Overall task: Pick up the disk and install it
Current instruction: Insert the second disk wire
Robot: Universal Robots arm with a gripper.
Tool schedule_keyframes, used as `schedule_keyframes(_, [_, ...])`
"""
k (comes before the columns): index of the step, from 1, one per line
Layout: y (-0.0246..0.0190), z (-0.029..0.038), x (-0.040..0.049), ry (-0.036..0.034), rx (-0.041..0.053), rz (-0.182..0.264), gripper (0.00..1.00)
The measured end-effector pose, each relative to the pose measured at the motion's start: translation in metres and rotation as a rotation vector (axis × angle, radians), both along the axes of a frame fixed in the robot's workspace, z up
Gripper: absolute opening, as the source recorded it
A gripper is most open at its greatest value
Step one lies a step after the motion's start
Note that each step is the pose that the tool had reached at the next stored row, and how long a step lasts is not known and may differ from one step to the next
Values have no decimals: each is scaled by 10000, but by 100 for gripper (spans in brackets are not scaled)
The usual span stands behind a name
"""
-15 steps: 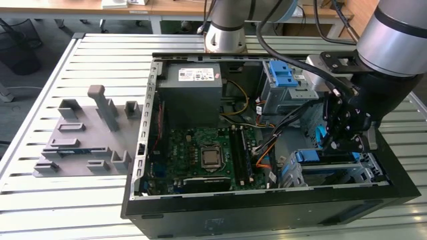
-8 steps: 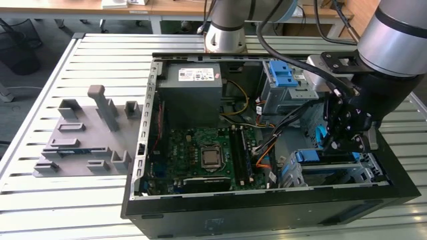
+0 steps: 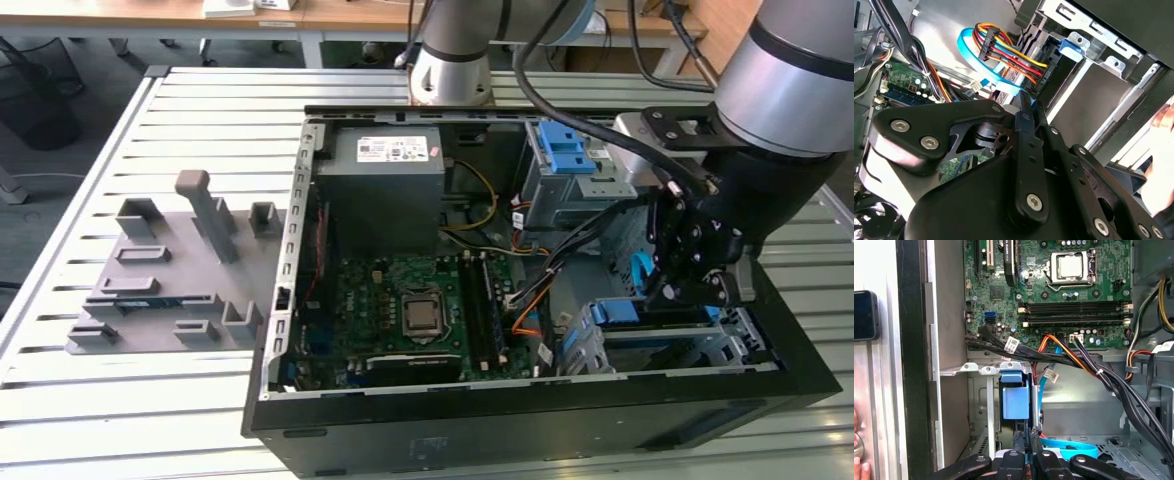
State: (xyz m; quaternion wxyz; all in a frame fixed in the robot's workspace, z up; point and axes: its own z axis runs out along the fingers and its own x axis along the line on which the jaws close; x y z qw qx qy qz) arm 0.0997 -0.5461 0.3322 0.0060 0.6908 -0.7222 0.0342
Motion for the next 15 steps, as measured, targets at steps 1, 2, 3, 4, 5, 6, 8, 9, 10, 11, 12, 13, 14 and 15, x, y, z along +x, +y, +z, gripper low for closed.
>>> schedule_keyframes(1, [0,-7,0,0,1,0,16])
schedule_keyframes(2, [0,-13,0,0,0,0,16])
schedule_keyframes(3, [0,-20,0,0,0,0,16])
schedule_keyframes(4, [0,-27,0,0,-2,0,16])
schedule_keyframes(5, [-1,-34,0,0,-4,-1,16])
schedule_keyframes(6, [-1,-36,0,0,-8,0,16])
schedule_keyframes(8, [-1,-38,0,0,-6,0,16])
schedule_keyframes(9, [-1,-41,0,0,-2,-1,16])
schedule_keyframes(10, [-1,-41,0,0,-1,0,16])
schedule_keyframes(11, [-1,-41,0,0,-2,0,16])
schedule_keyframes(12, [-1,-42,0,0,-2,0,16])
schedule_keyframes(13, [0,-45,0,0,6,0,16])
schedule_keyframes(14, [-1,-45,0,0,6,-1,17])
schedule_keyframes(15, [-1,-45,0,0,6,0,17])
